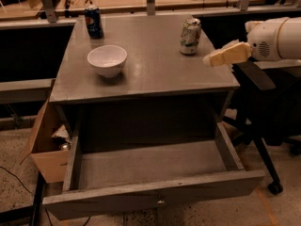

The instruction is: Place 7up can into top drawer

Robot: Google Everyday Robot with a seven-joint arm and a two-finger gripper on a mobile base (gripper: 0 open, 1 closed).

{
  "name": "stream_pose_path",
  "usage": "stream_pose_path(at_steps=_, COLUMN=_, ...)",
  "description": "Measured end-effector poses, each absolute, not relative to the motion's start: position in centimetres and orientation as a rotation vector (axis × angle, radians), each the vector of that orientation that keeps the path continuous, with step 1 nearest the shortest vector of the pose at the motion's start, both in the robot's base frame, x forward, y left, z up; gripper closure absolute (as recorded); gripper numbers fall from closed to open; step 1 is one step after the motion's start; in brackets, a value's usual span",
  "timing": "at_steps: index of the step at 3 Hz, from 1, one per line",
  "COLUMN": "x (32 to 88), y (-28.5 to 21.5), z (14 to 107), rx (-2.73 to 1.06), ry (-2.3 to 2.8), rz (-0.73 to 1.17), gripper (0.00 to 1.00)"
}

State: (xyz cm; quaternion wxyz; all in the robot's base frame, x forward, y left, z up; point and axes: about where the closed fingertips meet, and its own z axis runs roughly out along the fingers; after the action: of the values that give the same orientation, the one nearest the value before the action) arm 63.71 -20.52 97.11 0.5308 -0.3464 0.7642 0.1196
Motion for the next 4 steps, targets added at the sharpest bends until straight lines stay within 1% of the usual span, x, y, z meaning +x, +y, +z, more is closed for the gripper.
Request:
stream_pose_path(at_steps=1, x=63.8, y=-20.5, z=97.1, rx=-0.825, ry=1.822, rz=0.285, gripper=0.0)
stream_pose_path(at_steps=2, x=66.3, y=-19.9, z=95.5, rx=-0.793, ry=1.817, rz=0.261, gripper=0.0)
stream_pose_path(at_steps=4, x=76.3, y=-18.9, z=90.8, rx=-0.688, ry=1.8, rz=0.237, gripper=0.0)
